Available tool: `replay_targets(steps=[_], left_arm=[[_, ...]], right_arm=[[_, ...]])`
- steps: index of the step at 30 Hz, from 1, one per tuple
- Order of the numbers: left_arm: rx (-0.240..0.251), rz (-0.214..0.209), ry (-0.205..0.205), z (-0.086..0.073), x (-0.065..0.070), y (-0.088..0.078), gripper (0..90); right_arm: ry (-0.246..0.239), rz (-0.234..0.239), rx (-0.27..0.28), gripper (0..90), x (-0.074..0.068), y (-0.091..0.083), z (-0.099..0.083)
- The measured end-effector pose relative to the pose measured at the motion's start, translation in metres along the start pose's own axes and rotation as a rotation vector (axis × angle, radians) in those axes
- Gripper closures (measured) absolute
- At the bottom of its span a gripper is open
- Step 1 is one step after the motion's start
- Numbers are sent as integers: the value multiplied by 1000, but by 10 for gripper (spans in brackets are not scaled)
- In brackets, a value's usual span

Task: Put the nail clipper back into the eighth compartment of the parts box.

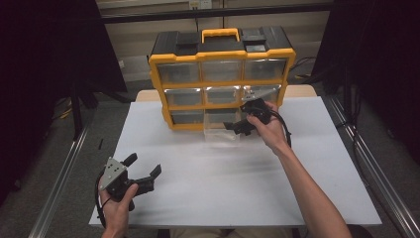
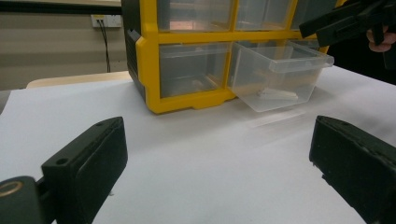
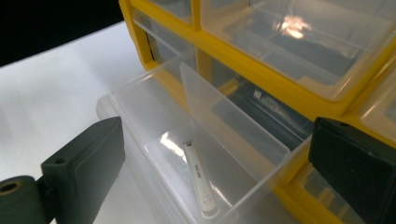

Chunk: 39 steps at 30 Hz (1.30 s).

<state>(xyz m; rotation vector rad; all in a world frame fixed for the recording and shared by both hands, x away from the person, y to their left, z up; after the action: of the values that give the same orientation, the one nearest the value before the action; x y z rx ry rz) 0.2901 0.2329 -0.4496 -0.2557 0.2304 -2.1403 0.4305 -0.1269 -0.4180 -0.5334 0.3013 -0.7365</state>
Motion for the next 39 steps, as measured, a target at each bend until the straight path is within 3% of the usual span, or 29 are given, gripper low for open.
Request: replay_targets(steps=[4,12,14,24,28,39], left_arm=[[-3,-8,4,0,0,1,43],[-11,-3,5,-1,1,1,43],[-13,2,10,-1,1,1,43],[-14,-3,16,-2,3,2,43],[-6,-1,11,-2,4,3,43],[13,6,6,-2,3,4,43]], right_arm=[[-20,-28,42,41,-3,-7,-4],[31,-73,130,37,-1,-25,-20],[34,-105,148,33,-2,-30,-30],[51,-126,236,26,-12,-54,-56],[50,-189,249,24,-16,-66,-68],[91,-227,261,21,-19,-93,-93]])
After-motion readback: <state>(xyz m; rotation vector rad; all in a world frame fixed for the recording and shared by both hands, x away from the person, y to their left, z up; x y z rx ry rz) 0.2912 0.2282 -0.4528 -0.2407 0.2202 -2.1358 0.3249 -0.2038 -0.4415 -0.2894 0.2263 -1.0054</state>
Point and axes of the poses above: each handheld gripper's, and its own axes: y roughly forward along the jaws, z roughly out of its top, x roughly to its right, the point moved 4 cm from there along y, roughly forward along the jaws, and after that the axes turned 2 degrees about -x, right-handed, at the moved point
